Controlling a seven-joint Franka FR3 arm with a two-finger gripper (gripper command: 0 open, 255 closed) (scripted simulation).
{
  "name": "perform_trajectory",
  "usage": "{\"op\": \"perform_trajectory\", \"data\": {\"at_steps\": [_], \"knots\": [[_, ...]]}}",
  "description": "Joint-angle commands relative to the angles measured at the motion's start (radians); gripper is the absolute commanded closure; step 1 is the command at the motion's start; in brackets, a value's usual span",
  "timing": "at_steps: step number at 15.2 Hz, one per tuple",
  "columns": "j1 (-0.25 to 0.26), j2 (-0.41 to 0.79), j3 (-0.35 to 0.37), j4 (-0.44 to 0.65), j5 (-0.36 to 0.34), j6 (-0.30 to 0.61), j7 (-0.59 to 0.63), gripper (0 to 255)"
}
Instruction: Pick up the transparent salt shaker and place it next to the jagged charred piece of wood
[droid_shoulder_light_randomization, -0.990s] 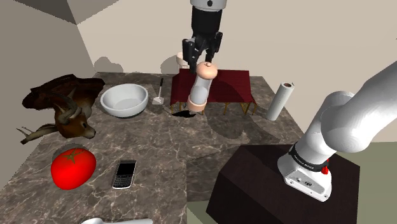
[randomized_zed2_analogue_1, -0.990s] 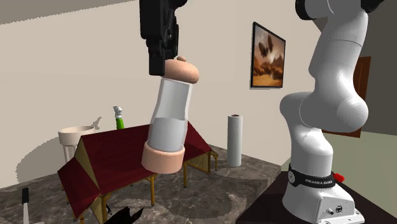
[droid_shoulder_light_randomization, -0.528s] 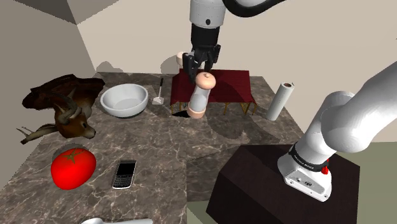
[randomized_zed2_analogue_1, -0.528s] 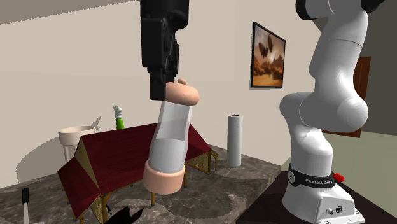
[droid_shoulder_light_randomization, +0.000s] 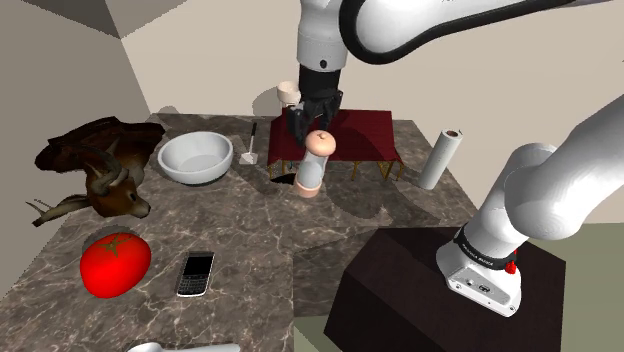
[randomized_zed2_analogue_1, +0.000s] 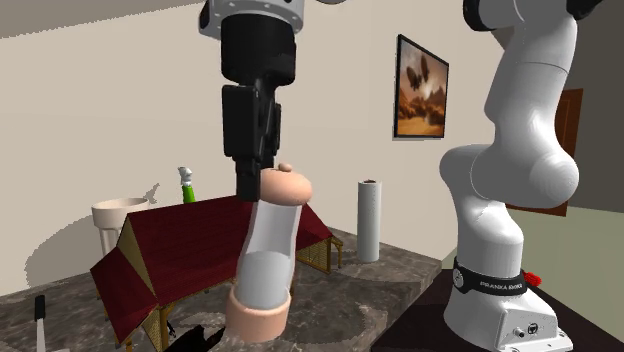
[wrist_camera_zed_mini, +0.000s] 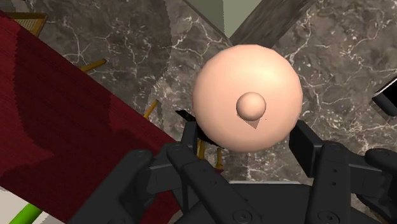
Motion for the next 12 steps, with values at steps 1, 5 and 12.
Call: {"op": "perform_trajectory", "data": {"at_steps": [1, 5, 12], "knots": [[0.001, 0.002, 0.002, -0.026, 0.000, 0.029, 0.001, 255], [0.001, 0.015, 0.006, -0.069, -0.002, 0.084, 0.005, 255], [0.001, 0.046, 0.014, -0.136, -0.008, 0.181, 0.014, 255]]}}
